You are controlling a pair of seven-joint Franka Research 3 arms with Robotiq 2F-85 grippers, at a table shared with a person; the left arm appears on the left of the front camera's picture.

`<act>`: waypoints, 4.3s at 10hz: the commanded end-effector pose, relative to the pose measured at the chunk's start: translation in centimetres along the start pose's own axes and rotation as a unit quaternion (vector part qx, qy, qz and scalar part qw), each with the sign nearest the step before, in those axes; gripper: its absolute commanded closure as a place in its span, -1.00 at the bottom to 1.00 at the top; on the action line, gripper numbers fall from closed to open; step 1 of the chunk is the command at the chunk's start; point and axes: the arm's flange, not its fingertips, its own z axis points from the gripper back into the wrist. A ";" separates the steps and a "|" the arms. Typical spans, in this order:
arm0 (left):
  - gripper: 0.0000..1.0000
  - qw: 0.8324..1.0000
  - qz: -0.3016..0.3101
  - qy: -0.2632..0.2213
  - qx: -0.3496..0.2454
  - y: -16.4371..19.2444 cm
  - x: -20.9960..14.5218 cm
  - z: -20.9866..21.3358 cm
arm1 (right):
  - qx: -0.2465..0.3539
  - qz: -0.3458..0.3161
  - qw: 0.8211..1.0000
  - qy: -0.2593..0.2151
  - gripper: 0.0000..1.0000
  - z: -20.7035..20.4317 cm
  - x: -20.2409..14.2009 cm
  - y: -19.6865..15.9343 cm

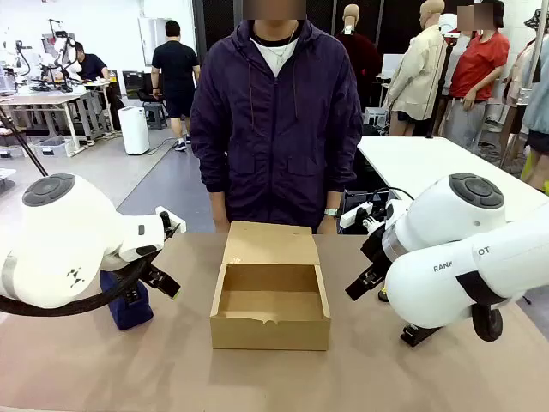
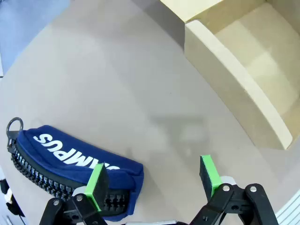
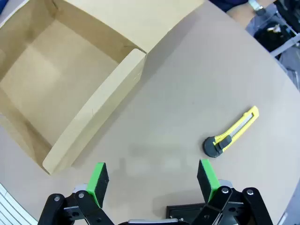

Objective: Pack the items into the box.
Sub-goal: Pick up the item indicated by the person and place it inside the Mailer Box.

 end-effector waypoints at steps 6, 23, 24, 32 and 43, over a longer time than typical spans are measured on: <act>-1.00 1.000 0.000 0.000 0.000 0.0 0.0 0.0 | 0.000 0.000 1.000 0.000 -1.00 0.0 0.0 0.0; -1.00 0.817 0.480 -0.123 -0.294 21.9 -10.6 22.1 | 0.195 -0.456 0.860 -0.119 -1.00 20.4 -9.0 -21.1; -1.00 0.769 0.542 -0.169 -0.294 24.4 -16.5 23.1 | 0.195 -0.532 0.809 -0.159 -1.00 21.0 -14.4 -24.1; -1.00 0.741 0.592 -0.154 -0.277 27.0 -25.3 24.9 | 0.169 -0.655 0.706 -0.210 -1.00 22.8 -27.2 -27.9; -1.00 0.741 0.592 -0.154 -0.277 27.0 -25.3 24.9 | 0.185 -0.604 0.763 -0.138 -1.00 20.5 -22.8 -26.9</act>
